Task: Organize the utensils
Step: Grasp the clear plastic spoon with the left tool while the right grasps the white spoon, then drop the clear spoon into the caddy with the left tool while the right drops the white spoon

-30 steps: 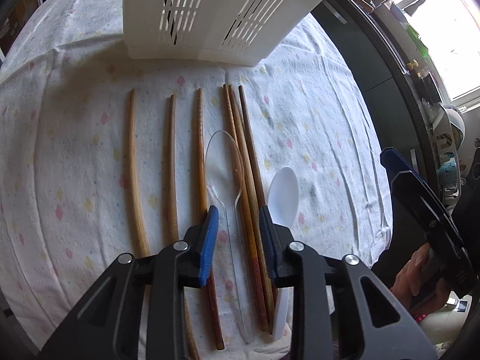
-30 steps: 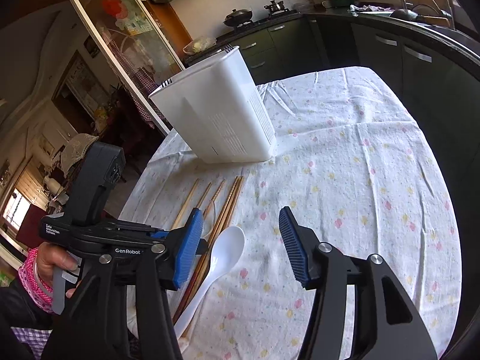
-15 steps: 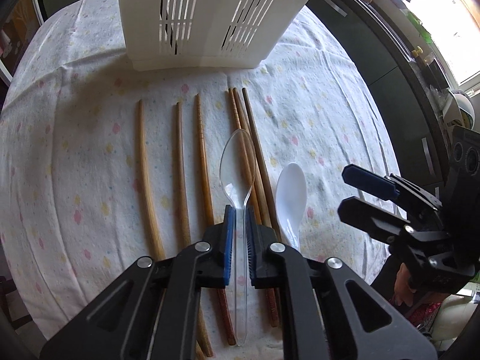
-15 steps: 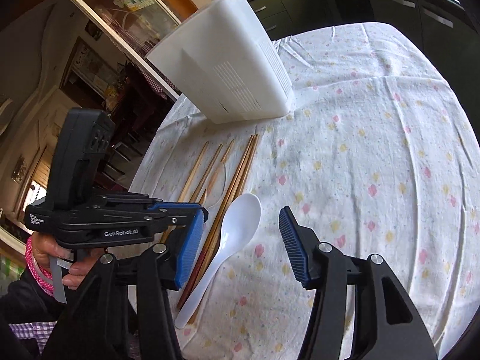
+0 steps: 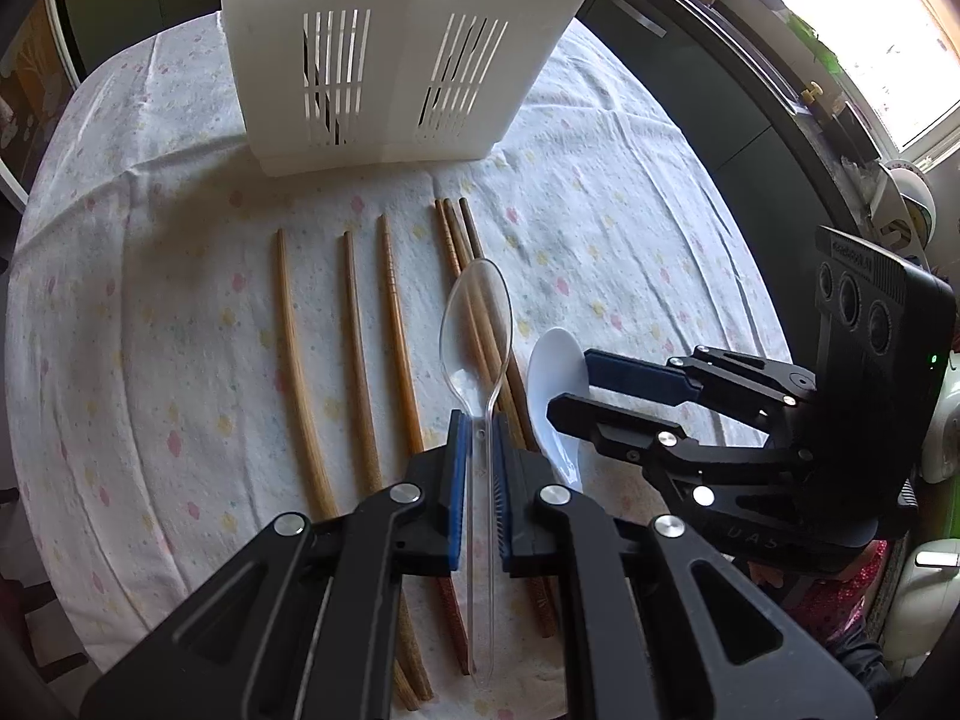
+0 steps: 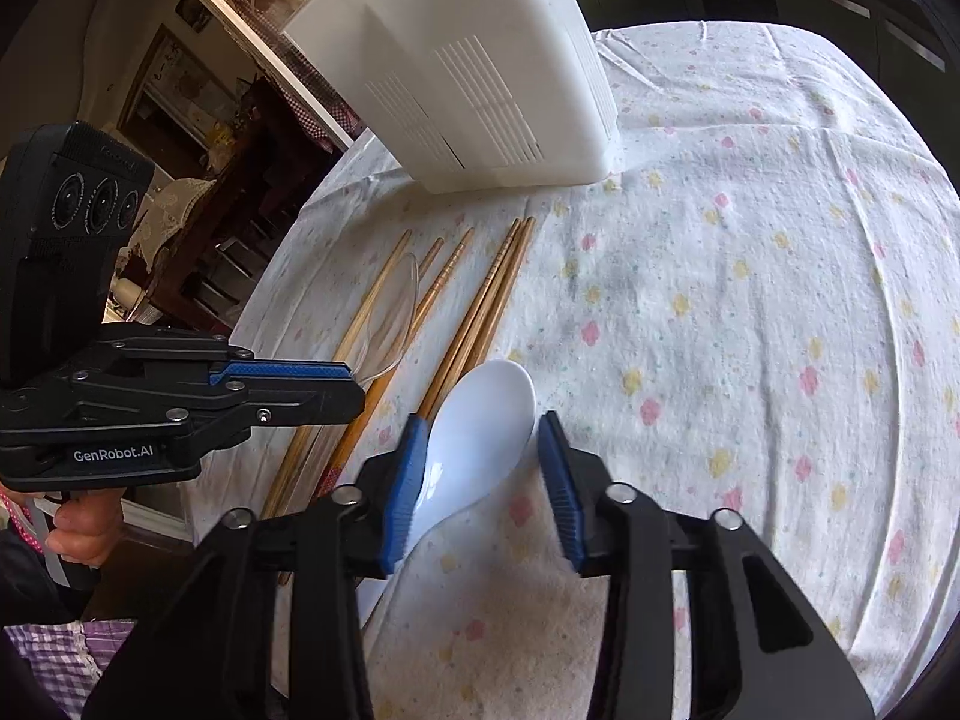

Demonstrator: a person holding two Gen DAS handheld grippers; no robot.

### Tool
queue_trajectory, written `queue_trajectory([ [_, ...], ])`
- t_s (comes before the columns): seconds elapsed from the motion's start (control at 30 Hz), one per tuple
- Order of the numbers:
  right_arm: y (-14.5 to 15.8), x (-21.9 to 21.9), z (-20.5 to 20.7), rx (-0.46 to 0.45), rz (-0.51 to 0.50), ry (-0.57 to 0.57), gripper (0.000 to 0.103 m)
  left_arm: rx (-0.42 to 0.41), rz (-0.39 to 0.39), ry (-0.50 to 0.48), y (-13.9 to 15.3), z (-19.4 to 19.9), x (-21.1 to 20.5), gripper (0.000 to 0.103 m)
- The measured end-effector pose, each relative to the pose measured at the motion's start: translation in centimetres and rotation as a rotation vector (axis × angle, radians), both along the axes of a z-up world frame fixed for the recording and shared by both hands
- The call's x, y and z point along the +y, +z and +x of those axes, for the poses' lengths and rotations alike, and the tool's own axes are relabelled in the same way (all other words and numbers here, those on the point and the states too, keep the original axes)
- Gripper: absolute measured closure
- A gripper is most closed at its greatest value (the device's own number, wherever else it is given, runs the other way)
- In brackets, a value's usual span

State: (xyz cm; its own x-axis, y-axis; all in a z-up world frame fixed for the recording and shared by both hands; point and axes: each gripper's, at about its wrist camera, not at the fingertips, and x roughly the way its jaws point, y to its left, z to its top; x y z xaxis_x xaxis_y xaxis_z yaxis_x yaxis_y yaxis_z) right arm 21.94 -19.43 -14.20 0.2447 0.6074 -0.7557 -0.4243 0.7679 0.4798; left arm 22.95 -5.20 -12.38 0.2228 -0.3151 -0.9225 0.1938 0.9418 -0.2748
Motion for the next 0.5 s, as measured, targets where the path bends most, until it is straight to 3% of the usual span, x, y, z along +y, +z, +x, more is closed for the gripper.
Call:
queue_trajectory([
  [0.03,-0.2,0.0,0.1,0.005,0.005,-0.004,0.096,-0.002,0.0,0.002,0.1,0.0,0.1,0.095],
  [0.2,0.5,-0.2,-0.3,-0.025,0.02,-0.022,0.099,-0.028,0.009,0.003,0.6,0.1,0.4,0.095],
  [0.5,6.5,-2.7,-2.2,-0.226,0.058,-0.113,0.1,-0.128,-0.016,-0.006,4.3,-0.6,0.5,0.095],
])
